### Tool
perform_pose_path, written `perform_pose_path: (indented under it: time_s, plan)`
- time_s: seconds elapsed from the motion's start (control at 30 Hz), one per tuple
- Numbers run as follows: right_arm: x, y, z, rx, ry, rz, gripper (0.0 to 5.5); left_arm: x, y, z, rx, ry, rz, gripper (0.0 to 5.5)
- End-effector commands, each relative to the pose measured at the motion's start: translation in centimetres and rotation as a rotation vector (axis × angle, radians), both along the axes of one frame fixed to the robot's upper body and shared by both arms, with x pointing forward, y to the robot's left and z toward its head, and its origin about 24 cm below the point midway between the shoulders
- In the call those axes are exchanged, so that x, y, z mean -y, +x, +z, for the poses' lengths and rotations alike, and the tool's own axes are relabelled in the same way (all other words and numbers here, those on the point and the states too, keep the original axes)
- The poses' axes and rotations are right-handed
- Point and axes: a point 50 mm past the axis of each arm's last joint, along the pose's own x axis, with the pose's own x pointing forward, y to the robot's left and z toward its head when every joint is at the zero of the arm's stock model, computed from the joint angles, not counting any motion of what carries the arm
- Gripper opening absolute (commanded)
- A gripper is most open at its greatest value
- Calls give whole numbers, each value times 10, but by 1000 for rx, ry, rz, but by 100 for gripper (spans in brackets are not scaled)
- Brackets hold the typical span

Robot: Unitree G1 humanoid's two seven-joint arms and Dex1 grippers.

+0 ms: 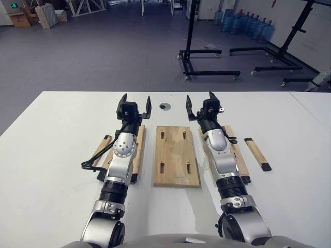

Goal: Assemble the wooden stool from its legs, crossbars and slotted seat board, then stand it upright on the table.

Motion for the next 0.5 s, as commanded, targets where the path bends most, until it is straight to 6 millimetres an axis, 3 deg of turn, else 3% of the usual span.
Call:
perform_pose_path:
  time_s: [0.03, 0.5]
  plan:
    - [0, 1, 0, -6, -3, -1, 436, -1, 1, -2, -26, -37, 6, 442]
    - [3, 4, 2, -4, -5, -10, 436, -5, 11, -5, -108, -53, 48, 442]
